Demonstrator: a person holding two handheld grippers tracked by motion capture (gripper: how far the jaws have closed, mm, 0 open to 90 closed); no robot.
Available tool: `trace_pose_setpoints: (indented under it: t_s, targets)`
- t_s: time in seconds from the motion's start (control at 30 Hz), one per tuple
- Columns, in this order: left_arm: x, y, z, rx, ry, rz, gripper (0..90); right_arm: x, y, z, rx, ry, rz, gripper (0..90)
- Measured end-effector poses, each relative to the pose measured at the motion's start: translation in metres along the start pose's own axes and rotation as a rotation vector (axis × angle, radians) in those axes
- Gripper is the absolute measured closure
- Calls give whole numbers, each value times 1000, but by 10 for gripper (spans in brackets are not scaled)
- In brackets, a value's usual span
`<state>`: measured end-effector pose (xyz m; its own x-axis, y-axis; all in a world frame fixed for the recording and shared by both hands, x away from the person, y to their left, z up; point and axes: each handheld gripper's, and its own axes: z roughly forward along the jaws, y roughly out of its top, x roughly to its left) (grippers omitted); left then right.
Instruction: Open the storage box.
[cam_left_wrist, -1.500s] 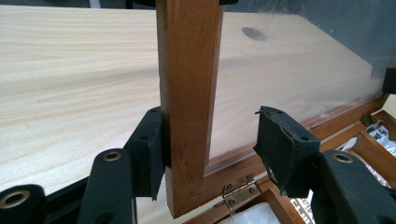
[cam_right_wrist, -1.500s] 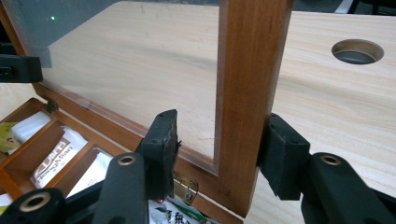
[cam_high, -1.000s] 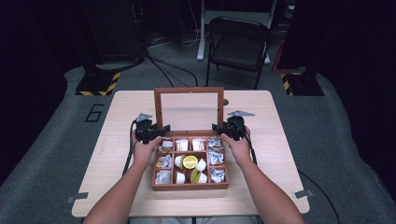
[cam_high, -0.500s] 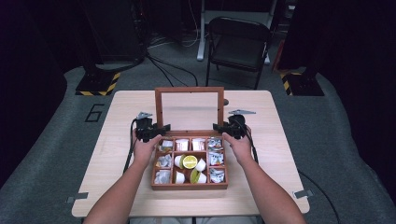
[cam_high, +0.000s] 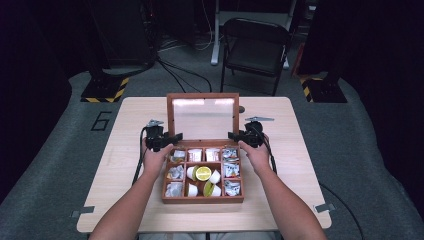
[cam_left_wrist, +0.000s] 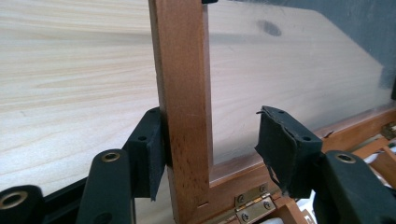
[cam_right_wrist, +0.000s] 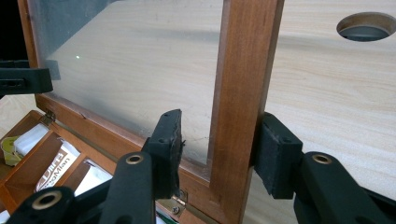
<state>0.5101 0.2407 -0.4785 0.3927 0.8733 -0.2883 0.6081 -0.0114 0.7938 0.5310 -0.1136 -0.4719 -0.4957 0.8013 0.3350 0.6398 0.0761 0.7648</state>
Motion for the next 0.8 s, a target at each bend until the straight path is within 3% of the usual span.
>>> trace_pose_setpoints:
  t_s: [0.47,0.8]
  targets:
    - [-2,-1,9,30,33,9,350,-10,-2,6,6,31,64,537]
    - [-1,-3,13,54,22,14,304,-13,-3,8,12,37,93,536]
